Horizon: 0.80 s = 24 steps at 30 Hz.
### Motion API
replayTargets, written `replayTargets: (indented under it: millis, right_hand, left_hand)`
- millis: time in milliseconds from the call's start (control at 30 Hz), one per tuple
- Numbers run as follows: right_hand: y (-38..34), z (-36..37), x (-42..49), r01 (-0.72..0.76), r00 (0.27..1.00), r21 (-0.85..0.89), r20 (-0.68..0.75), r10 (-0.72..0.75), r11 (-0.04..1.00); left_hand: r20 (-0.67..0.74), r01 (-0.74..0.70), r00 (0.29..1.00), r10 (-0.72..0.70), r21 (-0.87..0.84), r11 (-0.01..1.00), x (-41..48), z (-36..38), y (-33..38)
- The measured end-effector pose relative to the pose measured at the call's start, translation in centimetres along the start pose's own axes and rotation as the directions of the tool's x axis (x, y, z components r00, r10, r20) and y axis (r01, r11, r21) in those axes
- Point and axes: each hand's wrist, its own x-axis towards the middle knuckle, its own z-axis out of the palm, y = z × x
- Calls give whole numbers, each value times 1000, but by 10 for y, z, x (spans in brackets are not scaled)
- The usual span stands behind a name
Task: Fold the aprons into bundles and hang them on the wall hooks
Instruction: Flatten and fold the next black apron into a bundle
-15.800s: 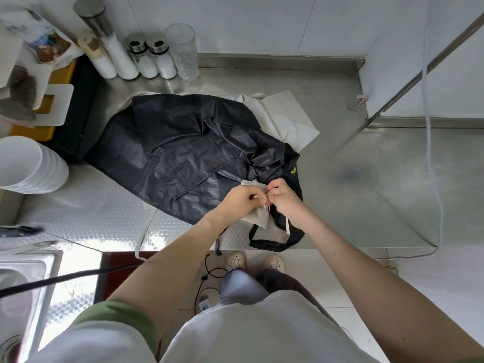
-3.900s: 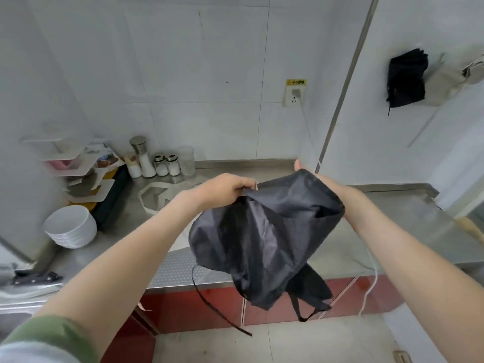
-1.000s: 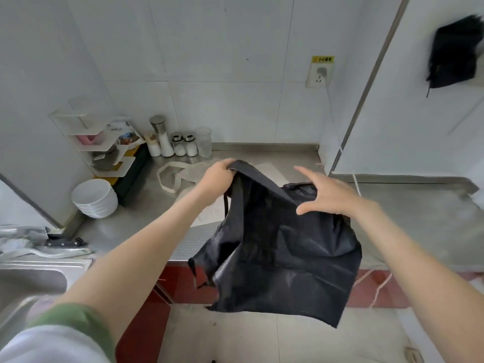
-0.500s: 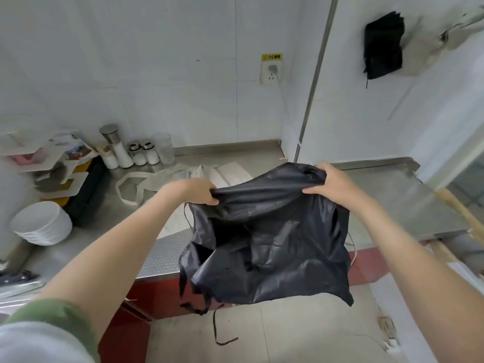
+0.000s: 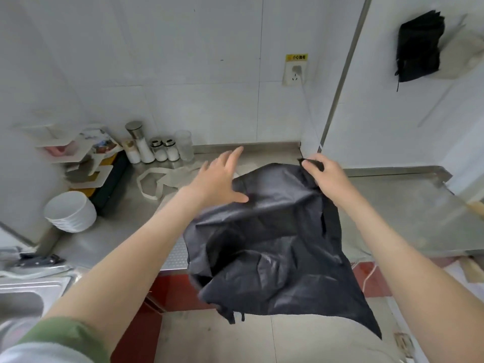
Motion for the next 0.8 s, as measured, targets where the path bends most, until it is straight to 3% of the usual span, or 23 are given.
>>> replayTargets:
  millis: [67, 133, 233, 300, 400, 467, 533, 700, 800]
  right_hand:
    - [-27, 24, -2, 52, 993, 59, 99, -58, 997]
    - [-47, 44, -5, -2, 974, 250, 221, -55, 968]
    - [-51, 49, -6, -122, 932, 429, 359, -45, 895]
    - [-39, 43, -4, -106, 909, 430, 407, -87, 897]
    - [-17, 41, -7, -46, 846, 156, 531, -45, 987]
    - [-3, 49, -13, -7, 839, -109, 541, 65, 994]
    - [8, 57, -17, 24, 875, -322, 464, 136, 946]
    - [34, 56, -6, -63, 939, -537, 253, 232, 841]
    - [39, 47, 1, -106, 963, -572, 143, 226, 814]
  left_hand:
    - [-243, -272, 934, 260, -15, 962, 2, -2, 32]
    - [-386, -400, 846, 368, -3, 917, 5, -1, 51]
    - [-461, -360, 833, 305, -34, 932, 4, -4, 55]
    - [-471, -303, 855, 216, -117, 946, 2, -3, 54]
    - [-410, -111, 906, -107, -473, 874, 4, -9, 46]
    - [-413, -11, 863, -290, -590, 807, 6, -13, 35]
    - [-363, 95, 834, -415, -647, 756, 8, -18, 25]
    - [-287, 372, 752, -594, -559, 741, 5, -25, -3]
    - [-275, 471, 746, -607, -425, 773, -3, -18, -23]
